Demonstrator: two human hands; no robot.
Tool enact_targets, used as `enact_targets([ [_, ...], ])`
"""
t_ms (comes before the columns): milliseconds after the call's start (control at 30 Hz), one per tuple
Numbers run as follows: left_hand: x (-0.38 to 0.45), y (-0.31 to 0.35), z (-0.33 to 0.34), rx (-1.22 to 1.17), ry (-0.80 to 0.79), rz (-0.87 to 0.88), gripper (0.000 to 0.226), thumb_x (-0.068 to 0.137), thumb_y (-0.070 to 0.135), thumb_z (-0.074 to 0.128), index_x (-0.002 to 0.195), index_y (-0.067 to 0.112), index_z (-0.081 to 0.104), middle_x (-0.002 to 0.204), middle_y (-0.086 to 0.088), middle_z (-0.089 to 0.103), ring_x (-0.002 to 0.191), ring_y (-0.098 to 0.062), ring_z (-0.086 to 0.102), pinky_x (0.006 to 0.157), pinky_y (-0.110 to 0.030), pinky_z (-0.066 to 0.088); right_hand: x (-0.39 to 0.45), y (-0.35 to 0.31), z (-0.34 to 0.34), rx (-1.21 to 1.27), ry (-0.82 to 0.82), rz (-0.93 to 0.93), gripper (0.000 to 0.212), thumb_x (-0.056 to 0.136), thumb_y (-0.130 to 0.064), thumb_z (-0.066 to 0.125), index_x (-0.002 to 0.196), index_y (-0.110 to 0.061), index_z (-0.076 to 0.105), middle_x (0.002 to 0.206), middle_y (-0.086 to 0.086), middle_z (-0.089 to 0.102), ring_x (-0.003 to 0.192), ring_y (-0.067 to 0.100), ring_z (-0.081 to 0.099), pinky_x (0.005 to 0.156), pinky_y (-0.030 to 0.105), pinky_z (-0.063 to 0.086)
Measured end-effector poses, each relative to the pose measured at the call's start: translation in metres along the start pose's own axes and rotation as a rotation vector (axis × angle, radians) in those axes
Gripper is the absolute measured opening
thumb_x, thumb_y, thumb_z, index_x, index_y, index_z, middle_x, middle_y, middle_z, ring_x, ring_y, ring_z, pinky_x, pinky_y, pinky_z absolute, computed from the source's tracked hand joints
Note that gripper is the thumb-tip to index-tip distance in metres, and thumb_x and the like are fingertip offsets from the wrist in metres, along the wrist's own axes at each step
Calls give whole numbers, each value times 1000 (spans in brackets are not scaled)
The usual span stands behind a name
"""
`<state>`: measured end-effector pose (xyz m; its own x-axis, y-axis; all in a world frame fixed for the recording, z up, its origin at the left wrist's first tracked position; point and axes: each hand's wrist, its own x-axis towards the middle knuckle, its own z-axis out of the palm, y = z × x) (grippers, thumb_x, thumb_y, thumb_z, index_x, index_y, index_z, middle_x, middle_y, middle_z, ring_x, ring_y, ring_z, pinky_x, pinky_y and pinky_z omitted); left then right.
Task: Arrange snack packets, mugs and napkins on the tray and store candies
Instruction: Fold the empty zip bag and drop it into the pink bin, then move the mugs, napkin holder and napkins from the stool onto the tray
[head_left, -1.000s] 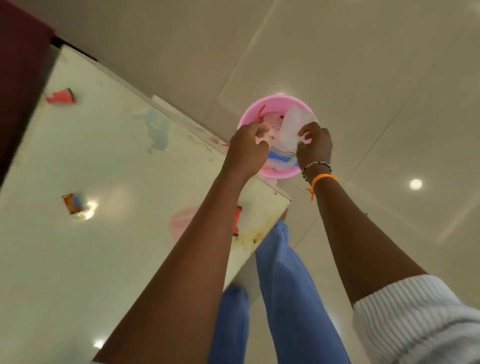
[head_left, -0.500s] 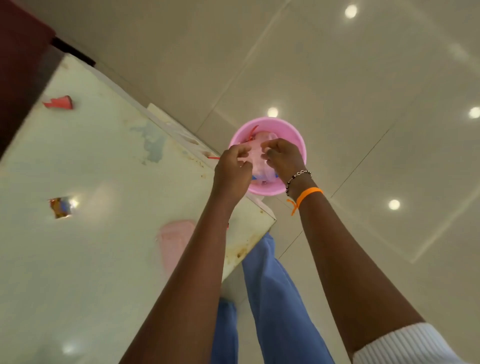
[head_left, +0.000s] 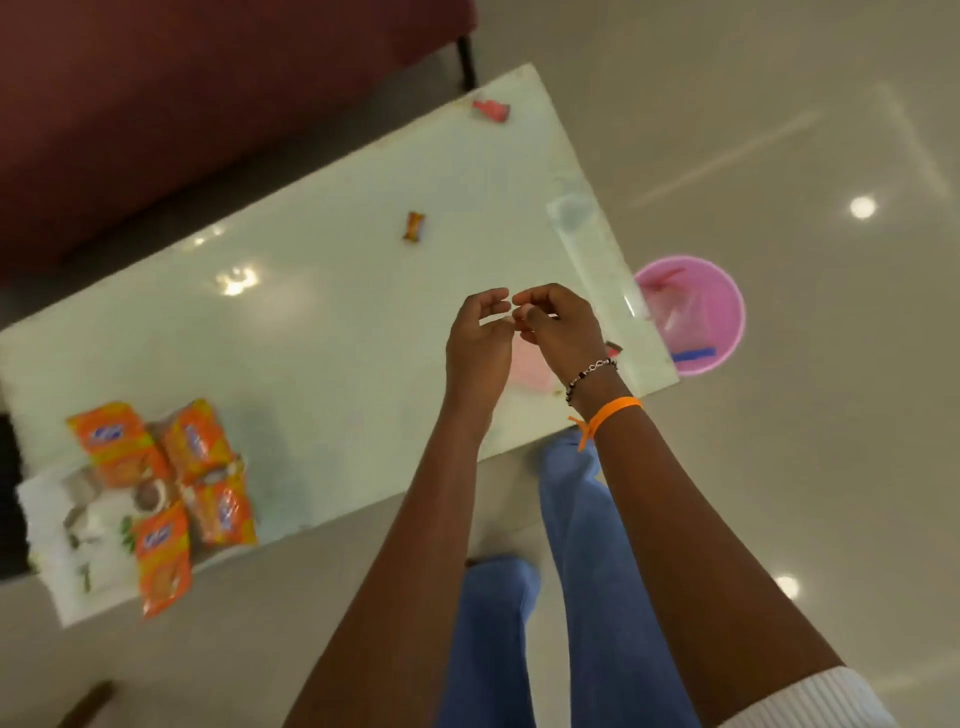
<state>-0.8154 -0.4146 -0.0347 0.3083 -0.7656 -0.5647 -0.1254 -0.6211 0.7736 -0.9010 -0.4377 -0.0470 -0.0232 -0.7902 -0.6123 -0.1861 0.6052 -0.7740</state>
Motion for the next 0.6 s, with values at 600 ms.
enact_targets([
  [600,-207,-173,-380,-519,622,-56,26,87,-1,48,108,12,58,98,-6,57,95,-22,57,92,-47,48,-286,22,354,-401,-608,-298,18,87,3,48,93,1,64,92,16,64,70,22,58,73,31,46],
])
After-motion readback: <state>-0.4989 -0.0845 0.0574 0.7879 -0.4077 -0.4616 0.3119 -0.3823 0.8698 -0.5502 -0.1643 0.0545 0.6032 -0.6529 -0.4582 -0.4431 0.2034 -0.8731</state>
